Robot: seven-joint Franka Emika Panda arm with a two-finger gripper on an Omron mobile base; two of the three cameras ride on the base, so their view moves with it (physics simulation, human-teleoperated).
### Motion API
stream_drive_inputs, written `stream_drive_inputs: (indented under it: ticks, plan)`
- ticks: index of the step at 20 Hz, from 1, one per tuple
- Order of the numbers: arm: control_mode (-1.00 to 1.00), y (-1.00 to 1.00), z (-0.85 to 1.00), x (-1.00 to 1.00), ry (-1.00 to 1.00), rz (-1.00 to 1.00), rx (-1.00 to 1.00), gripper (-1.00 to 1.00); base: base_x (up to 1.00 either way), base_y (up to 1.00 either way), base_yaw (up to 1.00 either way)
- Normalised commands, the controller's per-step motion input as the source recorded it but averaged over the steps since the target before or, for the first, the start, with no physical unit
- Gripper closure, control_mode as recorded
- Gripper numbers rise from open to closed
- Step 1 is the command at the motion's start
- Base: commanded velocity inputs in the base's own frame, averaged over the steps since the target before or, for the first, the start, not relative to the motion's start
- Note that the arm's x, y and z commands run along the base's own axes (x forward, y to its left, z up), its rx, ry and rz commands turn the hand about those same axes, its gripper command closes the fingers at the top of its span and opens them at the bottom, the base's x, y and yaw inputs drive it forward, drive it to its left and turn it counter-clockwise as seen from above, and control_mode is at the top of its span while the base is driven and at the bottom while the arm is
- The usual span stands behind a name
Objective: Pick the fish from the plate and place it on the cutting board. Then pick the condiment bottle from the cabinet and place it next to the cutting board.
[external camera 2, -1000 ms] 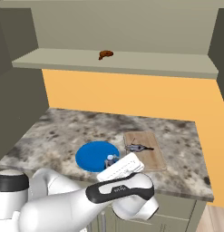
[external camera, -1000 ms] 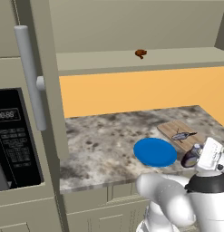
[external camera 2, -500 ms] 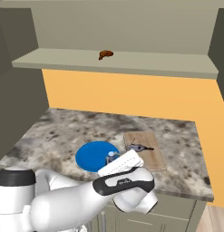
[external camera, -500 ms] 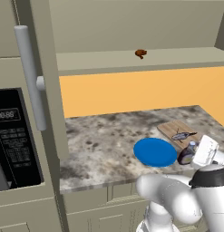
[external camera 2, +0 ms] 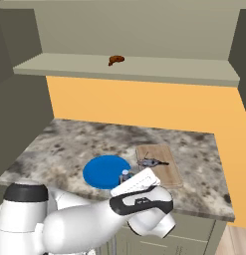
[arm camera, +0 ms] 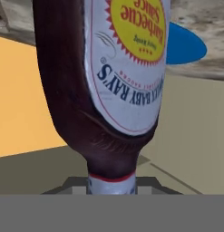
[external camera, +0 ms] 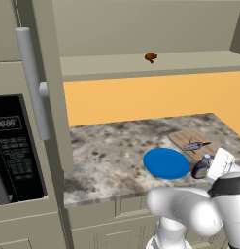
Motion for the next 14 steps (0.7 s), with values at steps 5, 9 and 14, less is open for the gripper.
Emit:
stream_drive_inputs:
  ticks: [5,9,14]
  plan:
    - [-1.00,-0.02,-0.41,0.06,0.00,0.00,0.00,1.00,0.00,0.00,0.00]
    - [-1.00,0.00,-0.57,0.14,0.00,0.00,0.00,1.00,0.00,0.00,0.00]
    - [-1.00,0.00,-0.14,0.09,0.00,0.00,0.00,1.00,0.00,0.00,0.00]
